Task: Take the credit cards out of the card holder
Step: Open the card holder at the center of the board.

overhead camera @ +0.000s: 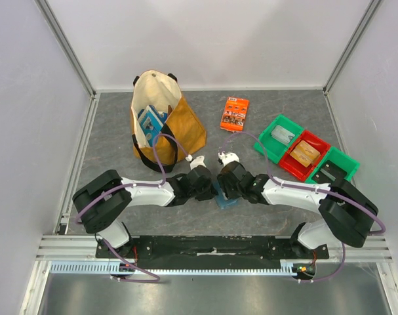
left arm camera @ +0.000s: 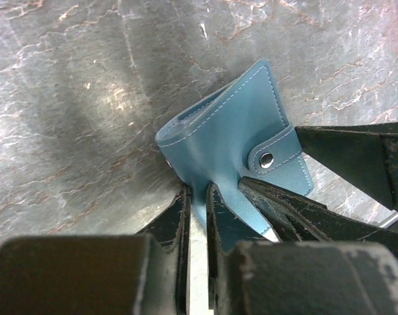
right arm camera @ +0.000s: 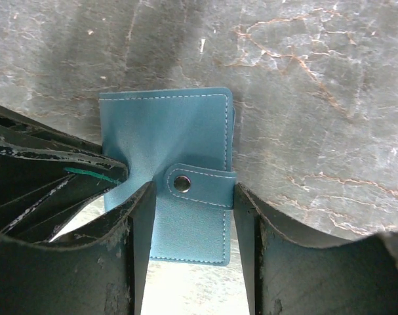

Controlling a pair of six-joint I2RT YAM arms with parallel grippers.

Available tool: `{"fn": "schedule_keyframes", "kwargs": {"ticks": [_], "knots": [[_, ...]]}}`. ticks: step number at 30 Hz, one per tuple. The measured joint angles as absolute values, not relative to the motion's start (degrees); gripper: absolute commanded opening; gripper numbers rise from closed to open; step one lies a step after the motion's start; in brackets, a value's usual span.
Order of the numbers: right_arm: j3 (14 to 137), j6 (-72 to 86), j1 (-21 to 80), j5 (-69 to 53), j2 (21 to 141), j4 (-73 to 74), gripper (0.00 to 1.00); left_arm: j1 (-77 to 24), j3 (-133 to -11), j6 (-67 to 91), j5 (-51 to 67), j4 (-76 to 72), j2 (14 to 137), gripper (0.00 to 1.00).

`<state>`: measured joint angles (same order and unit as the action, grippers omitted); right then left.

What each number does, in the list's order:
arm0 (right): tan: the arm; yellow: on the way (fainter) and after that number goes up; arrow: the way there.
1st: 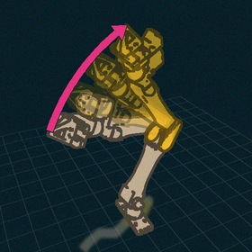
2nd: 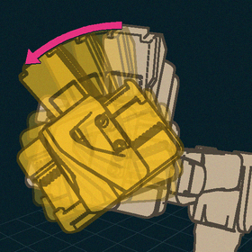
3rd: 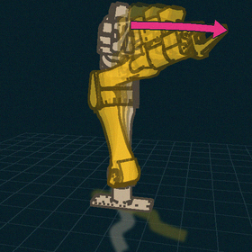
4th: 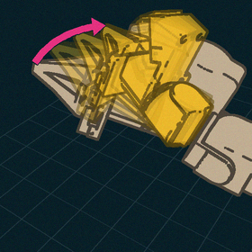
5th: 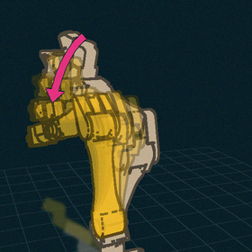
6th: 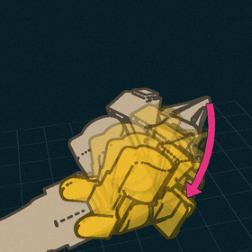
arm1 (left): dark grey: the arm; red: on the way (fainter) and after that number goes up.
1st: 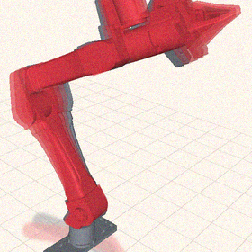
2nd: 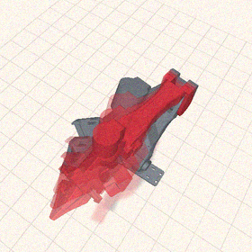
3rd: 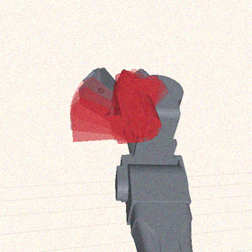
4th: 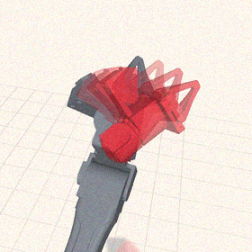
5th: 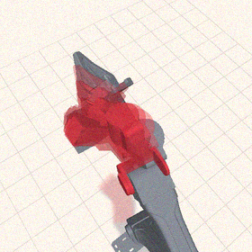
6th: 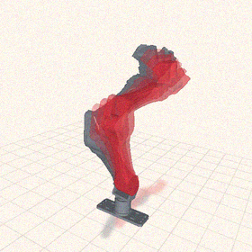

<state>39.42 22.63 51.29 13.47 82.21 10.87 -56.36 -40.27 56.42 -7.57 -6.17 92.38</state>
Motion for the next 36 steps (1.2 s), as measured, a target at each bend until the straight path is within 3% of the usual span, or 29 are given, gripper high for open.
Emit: {"fn": "schedule_keyframes", "kwargs": {"ticks": [3,10,16,22,26,29,34,36], "knots": [[39.55,22.72,51.66,15.35,82.11,11.57,0.59,-56.36,-40.99,56.53,-7.55,-6.52,93.17,0.02],[40.42,22.61,52.38,19.51,82.02,13.87,0.60,-56.45,-41.65,56.53,-7.44,-7.46,94.15,0.02],[41.95,22.44,52.95,22.35,82.24,16.43,0.52,-56.86,-41.82,56.51,-7.86,-7.35,94.15,0.02],[42.52,22.85,53.69,23.35,82.24,17.23,0.36,-57.54,-42.09,56.47,-8.51,-7.18,94.13,0.02],[43.46,23.59,53.91,24.69,82.39,18.20,0.13,-57.74,-42.28,56.45,-8.86,-6.70,94.02,0.02],[44.21,24.08,53.58,28.49,83.18,20.21,0.01,-57.87,-42.04,56.12,-8.88,-5.02,93.23,0.02],[44.27,25.12,52.93,32.27,85.49,23.99,0.00,-58.11,-41.41,55.61,-8.93,-2.17,91.24,0.02],[44.27,25.52,52.93,32.34,85.71,24.91,0.12,-58.13,-41.34,55.42,-8.93,-1.54,90.91,0.02]]}}
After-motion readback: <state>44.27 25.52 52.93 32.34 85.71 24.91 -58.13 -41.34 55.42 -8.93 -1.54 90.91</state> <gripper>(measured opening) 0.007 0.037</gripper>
